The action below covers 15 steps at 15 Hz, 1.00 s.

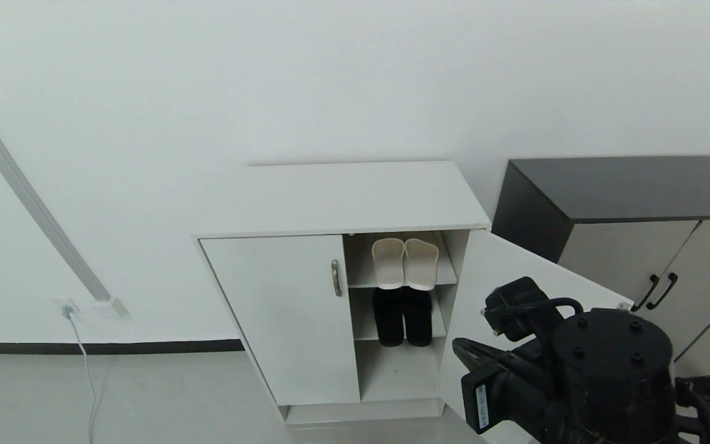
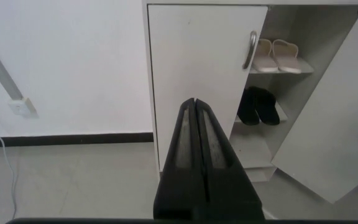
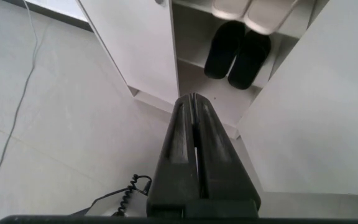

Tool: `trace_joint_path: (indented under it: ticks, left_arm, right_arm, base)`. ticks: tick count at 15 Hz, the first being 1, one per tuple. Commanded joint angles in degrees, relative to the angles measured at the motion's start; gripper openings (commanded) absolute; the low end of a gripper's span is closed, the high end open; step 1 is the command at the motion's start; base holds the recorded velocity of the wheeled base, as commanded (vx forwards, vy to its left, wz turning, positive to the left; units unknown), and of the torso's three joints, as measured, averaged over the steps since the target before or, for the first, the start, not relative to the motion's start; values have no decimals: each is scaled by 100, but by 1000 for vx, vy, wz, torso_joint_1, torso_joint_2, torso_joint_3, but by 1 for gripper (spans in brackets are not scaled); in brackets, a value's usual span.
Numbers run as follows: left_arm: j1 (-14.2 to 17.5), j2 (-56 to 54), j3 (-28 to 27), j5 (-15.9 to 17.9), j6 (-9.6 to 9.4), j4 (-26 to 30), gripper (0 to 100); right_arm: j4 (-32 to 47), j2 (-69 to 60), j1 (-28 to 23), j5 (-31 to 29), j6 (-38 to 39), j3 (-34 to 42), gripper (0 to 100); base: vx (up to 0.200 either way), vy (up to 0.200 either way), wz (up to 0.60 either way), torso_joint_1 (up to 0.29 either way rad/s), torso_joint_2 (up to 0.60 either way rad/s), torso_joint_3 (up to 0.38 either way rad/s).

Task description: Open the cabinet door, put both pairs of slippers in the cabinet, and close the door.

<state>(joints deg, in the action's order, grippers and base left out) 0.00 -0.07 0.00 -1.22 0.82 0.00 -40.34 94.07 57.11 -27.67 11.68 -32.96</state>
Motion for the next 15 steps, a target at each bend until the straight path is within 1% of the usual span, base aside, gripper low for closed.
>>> trace_joint_path:
  ticks: [1,4,10,15]
  left_arm:
    - [0,7,0,-1,-3,0,0]
    - [0,7,-9,-1,-3,0,0]
    - [0,7,0,-1,-3,0,0]
    - [0,7,0,-1,-3,0,0]
  right_arm:
    - [-35,-12,2,-1,-16,0,0]
    - [-44,23,2,-1,-16,0,0]
    - [-229,23,-7,-10,-16,36,0]
    - [-255,41,-7,-10,-52,88,0]
  base:
    - [0,0,0,256,-588,-320]
    - [0,0,0,255,-574,-317]
    - [0,0,0,180,-390,-210]
    - [0,0,0,6,-14,-6]
